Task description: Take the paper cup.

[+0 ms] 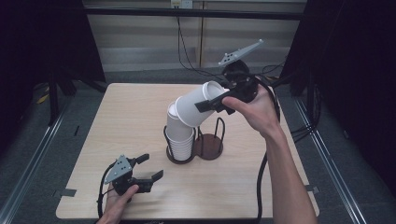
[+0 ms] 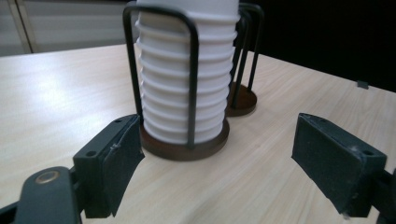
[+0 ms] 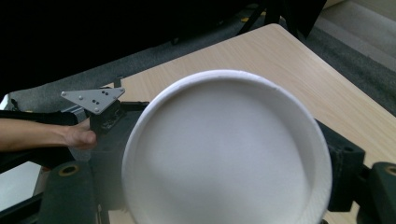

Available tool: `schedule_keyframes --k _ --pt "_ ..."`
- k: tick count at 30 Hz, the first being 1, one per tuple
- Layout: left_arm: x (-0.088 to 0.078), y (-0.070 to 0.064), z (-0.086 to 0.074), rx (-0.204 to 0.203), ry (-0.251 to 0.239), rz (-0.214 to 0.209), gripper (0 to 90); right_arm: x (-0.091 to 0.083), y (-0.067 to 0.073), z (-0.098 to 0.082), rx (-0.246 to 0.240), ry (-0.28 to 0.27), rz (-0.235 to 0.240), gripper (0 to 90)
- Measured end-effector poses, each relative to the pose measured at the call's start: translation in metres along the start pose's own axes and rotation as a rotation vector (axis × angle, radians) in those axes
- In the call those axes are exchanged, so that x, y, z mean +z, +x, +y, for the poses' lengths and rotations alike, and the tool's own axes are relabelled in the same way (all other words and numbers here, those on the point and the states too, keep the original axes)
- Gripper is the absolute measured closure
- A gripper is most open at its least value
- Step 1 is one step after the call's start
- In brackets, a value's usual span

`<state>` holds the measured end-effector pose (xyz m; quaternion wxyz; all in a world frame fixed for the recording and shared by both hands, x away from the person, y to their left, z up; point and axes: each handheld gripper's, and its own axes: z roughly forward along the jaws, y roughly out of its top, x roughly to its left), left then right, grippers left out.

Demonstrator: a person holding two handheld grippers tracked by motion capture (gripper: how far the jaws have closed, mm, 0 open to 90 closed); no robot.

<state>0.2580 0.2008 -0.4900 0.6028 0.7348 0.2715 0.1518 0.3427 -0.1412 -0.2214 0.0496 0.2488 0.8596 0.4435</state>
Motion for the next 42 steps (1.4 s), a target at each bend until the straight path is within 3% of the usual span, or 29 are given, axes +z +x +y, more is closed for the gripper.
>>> schedule_keyframes --k 1,4,5,9,13,16,24,30,34,37,38,42 --pt "-0.001 -0.001 0.007 0.008 -0.017 -0.009 15.7 -0.003 0.001 -0.004 0.0 -0.023 0.01 23.0" --pt "-0.002 -0.001 0.014 0.017 -0.012 -0.021 15.8 -0.003 0.003 -0.008 -0.003 -0.023 0.007 23.0" --pt "-0.002 -0.002 0.017 0.003 -0.02 -0.024 15.8 -0.003 0.003 -0.008 -0.003 -0.023 0.007 23.0" --pt "-0.001 -0.005 0.034 0.009 -0.04 -0.036 15.8 -0.008 0.006 -0.016 -0.014 -0.056 0.012 23.0" --pt "0.002 -0.009 0.044 0.017 -0.047 -0.026 18.2 -0.015 0.006 -0.022 -0.007 -0.085 0.016 23.1" --pt "0.008 -0.013 0.049 0.012 -0.058 -0.045 18.2 -0.016 0.006 -0.025 -0.007 -0.084 0.011 23.1" --pt "0.013 -0.02 0.072 0.054 -0.05 -0.081 17.5 -0.02 0.01 -0.04 -0.015 -0.083 0.002 23.1" --pt "0.01 -0.02 0.093 0.075 -0.06 -0.099 16.5 -0.017 0.011 -0.052 -0.011 -0.093 -0.013 23.1" --pt "0.01 -0.023 0.105 0.099 -0.067 -0.13 15.9 -0.011 0.013 -0.062 -0.007 -0.097 0.02 23.2" --pt "0.009 -0.023 0.107 0.104 -0.067 -0.144 15.8 -0.008 0.014 -0.066 -0.007 -0.096 0.032 23.3" --pt "0.009 -0.024 0.109 0.124 -0.072 -0.136 15.8 -0.004 0.014 -0.071 -0.009 -0.088 0.04 23.3" --pt "0.008 -0.026 0.109 0.113 -0.082 -0.166 15.8 -0.001 0.014 -0.077 -0.005 -0.094 0.054 23.4"
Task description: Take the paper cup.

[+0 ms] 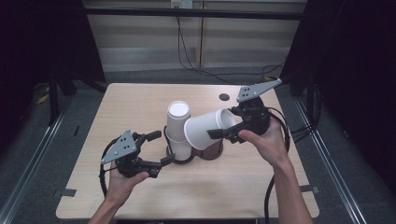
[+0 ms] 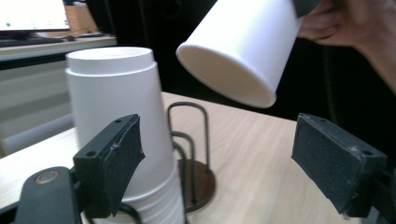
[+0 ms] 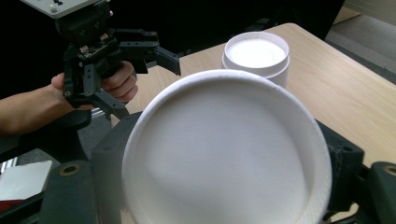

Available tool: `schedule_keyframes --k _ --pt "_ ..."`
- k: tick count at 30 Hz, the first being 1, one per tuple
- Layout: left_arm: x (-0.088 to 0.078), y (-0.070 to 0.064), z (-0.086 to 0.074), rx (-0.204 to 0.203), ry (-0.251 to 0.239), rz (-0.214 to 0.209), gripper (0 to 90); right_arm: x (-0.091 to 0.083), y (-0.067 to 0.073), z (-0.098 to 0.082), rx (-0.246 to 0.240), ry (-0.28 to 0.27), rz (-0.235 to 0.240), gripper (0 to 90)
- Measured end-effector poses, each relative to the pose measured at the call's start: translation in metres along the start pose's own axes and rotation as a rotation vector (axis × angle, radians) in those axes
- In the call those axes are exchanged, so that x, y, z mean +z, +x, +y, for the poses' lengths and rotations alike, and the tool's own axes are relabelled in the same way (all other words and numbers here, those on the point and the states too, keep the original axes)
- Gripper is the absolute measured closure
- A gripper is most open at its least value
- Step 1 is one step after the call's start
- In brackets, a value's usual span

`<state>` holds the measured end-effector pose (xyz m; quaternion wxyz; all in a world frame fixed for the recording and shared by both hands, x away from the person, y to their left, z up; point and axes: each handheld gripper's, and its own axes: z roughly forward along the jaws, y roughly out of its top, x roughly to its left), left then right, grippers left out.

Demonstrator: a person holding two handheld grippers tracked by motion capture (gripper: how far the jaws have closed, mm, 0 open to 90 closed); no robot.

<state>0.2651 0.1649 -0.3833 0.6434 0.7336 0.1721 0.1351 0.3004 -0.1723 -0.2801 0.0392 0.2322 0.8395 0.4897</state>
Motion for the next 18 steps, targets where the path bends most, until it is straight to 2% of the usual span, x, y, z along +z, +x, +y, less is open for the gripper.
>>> schedule_keyframes --k 3,10,11,16,18 --pt "-0.002 0.0 0.002 0.001 -0.017 -0.014 15.8 0.004 0.001 -0.007 0.002 -0.008 0.007 23.4" --pt "-0.001 -0.001 0.005 0.019 -0.022 -0.033 15.8 0.011 0.004 -0.018 -0.001 -0.031 0.022 23.7" --pt "0.002 -0.001 0.007 0.019 -0.012 -0.045 15.8 0.013 0.004 -0.022 0.005 -0.039 0.038 23.7" --pt "0.003 -0.002 0.011 0.037 -0.013 -0.071 15.7 0.017 0.004 -0.027 0.006 -0.043 0.055 23.8" --pt "0.004 -0.002 0.009 0.047 -0.004 -0.097 15.6 0.02 0.003 -0.031 0.004 -0.053 0.058 23.9"
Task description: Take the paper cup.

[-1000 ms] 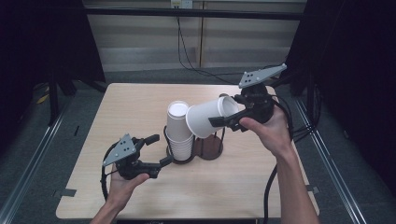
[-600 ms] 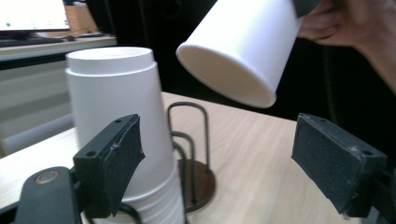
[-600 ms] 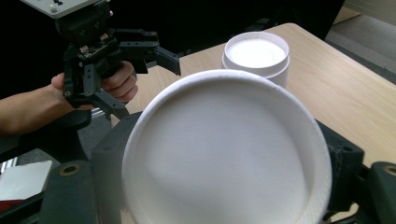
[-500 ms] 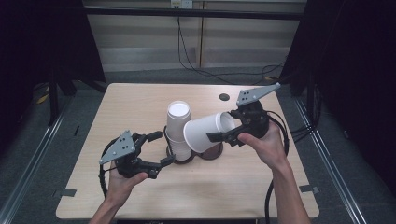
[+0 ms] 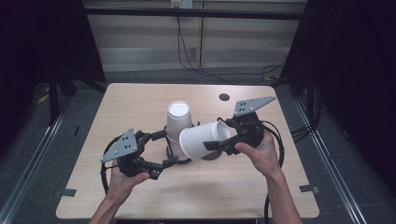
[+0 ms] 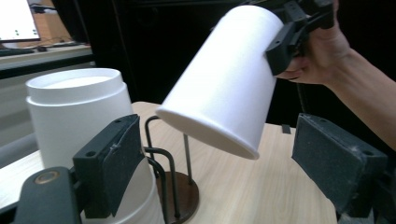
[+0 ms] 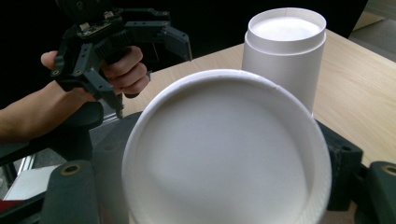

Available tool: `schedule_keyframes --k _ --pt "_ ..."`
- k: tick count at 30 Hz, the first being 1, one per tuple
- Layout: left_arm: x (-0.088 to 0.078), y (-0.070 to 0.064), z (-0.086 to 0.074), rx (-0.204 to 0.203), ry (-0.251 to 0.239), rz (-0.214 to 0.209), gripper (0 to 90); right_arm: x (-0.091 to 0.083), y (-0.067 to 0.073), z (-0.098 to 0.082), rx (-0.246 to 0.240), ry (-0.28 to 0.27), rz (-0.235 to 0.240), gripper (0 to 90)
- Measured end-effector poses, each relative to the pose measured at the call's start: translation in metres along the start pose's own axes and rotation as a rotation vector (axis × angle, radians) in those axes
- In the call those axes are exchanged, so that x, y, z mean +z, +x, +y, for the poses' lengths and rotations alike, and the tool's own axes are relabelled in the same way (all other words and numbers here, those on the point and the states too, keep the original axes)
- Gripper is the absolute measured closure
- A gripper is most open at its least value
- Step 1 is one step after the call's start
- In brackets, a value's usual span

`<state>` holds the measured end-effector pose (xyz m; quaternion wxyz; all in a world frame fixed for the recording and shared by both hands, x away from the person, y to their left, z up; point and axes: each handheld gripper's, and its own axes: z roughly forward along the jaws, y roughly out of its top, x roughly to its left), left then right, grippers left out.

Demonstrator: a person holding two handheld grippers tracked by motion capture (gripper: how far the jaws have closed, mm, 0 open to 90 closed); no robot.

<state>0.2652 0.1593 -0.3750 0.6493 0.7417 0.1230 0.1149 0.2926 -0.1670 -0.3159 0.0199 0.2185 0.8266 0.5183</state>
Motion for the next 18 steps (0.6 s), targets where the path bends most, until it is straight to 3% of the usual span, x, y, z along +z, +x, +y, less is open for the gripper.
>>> schedule_keyframes --k 6,12,14,18 --pt "-0.001 0.001 -0.003 -0.005 0.007 0.007 15.4 0.008 -0.001 -0.008 0.013 -0.014 0.02 24.0" --pt "0.0 0.003 -0.008 -0.019 0.025 -0.047 15.5 0.019 0.0 -0.013 0.016 0.005 0.049 24.0" --pt "0.001 0.002 -0.008 -0.01 0.035 -0.04 15.5 0.023 0.0 -0.015 0.014 0.013 0.059 24.1" --pt "0.002 0.002 -0.01 0.017 0.046 -0.083 15.8 0.028 0.0 -0.018 0.009 0.015 0.086 24.2"
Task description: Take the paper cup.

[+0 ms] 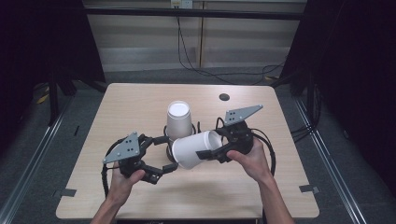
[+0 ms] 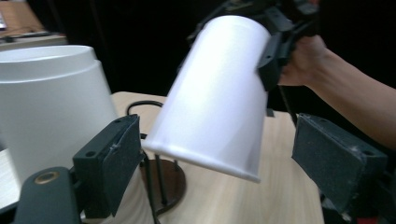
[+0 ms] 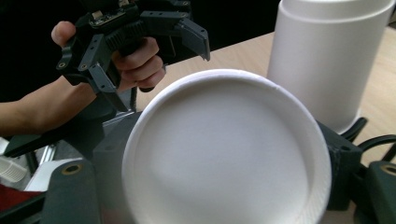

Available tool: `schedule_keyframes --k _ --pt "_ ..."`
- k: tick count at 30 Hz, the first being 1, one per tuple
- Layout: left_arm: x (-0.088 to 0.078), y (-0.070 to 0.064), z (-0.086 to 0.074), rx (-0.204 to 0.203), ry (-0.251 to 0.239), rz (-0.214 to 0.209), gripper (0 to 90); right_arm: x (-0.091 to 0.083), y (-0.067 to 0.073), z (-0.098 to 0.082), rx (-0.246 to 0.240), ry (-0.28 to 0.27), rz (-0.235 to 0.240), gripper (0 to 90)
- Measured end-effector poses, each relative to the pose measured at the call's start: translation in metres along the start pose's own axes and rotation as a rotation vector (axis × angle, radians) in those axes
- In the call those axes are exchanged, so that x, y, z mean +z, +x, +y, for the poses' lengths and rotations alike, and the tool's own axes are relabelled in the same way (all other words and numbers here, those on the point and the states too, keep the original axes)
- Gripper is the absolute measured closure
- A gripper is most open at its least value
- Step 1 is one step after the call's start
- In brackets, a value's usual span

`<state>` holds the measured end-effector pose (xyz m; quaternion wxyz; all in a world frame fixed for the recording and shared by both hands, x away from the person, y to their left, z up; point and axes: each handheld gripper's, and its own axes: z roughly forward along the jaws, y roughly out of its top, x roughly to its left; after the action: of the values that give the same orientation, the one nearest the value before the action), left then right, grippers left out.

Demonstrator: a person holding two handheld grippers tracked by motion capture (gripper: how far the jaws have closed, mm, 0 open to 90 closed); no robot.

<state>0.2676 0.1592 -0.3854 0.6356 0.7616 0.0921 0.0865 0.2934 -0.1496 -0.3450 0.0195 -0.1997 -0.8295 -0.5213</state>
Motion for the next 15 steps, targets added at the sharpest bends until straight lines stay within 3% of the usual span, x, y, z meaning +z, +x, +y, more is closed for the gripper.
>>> schedule_keyframes --k 1,7,13,15 --pt "0.002 0.001 -0.001 -0.004 -0.002 -0.021 15.6 0.004 -0.001 -0.002 0.003 0.011 0.01 24.3" --pt "0.009 0.001 -0.006 0.012 0.03 -0.045 15.3 0.012 -0.002 -0.008 0.012 0.02 0.032 24.2" --pt "0.015 0.001 -0.011 0.0 0.06 -0.051 15.1 0.021 -0.001 -0.011 0.012 0.034 0.052 24.3" --pt "0.018 -0.001 -0.012 0.009 0.093 -0.048 15.6 0.024 -0.001 -0.012 0.013 0.04 0.061 24.4"
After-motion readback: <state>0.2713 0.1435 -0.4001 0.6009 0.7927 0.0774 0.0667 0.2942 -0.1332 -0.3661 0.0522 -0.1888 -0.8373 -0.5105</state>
